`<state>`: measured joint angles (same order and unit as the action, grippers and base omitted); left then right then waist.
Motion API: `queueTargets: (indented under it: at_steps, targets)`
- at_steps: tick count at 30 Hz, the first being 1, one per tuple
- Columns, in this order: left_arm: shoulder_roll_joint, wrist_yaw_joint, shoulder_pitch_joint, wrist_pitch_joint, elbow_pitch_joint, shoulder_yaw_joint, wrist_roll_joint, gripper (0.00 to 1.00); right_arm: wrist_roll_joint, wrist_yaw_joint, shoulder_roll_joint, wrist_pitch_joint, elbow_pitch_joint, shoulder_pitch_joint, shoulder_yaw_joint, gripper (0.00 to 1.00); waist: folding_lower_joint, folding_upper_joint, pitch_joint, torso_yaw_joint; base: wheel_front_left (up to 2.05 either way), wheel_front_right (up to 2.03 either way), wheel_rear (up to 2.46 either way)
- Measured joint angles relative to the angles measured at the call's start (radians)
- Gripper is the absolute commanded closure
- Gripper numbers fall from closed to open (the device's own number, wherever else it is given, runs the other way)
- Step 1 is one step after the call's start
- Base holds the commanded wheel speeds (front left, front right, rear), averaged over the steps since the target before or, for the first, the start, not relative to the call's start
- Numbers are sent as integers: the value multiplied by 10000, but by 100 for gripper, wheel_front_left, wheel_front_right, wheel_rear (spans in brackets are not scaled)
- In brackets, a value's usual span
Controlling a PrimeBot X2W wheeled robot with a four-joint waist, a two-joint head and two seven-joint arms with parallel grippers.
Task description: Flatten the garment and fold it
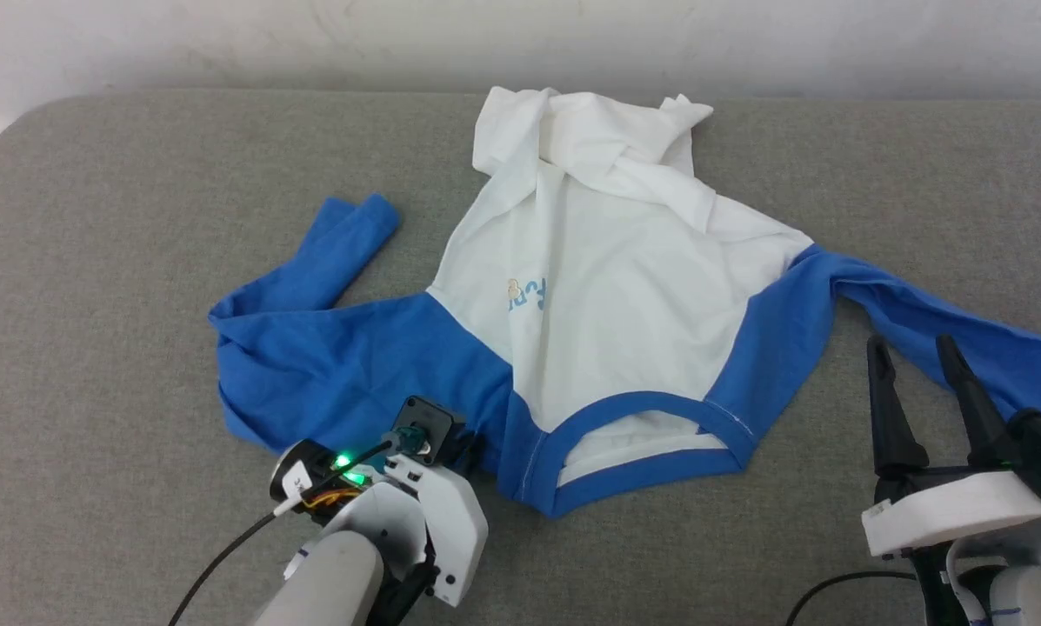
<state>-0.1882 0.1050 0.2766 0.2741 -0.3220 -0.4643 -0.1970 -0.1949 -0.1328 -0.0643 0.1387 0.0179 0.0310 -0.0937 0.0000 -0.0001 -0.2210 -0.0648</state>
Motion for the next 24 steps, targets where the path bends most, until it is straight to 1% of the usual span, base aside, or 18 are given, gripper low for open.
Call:
queueTargets:
  at_steps: [3, 6, 9, 13, 15, 19, 21, 24]
  targets:
    - [40, -31, 1, 63, -25, 35, -67, 100, 13, 0, -69, -82, 0, -2, 38, 0, 0, 1, 92, -46, 0, 0, 0]
    - [63, -261, -113, -192, 52, 115, -102, 100, -13, 0, -313, -495, 13, -14, 251, 0, 1, 1, 241, -126, 0, 0, 0]
    - [36, -616, -445, -654, 299, 362, -199, 100, -274, 0, -688, -1561, 111, -112, 750, 0, 0, 1, 418, -237, 0, 0, 0]
    - [-21, -970, -657, -1233, 932, 640, -247, 100, -556, 2, -1290, -3407, 330, -148, 1216, 0, 0, 1, 571, -470, 0, 0, 0]
    - [-23, -993, -731, -1390, 1210, 642, -247, 100, -554, 0, -1603, -4148, 349, -61, 1505, 0, 0, 1, 604, -603, 0, 0, 0]
    - [-2, -1080, -936, -1618, 1622, 614, -253, 100, -270, 0, -1971, -5392, 637, 640, 2044, 0, 0, 1, 592, -813, 0, 0, 0]
    - [40, -1164, -1034, -1726, 1755, 600, -263, 100, 12, 0, -2132, -5883, 934, 1041, 2261, 0, 0, 1, 545, -891, 0, 0, 0]
    - [107, -1170, -1072, -1801, 1825, 495, -263, 100, 382, 2, -2242, -6316, 1459, 1526, 2328, 0, 0, 1, 481, -1041, 0, 0, 0]
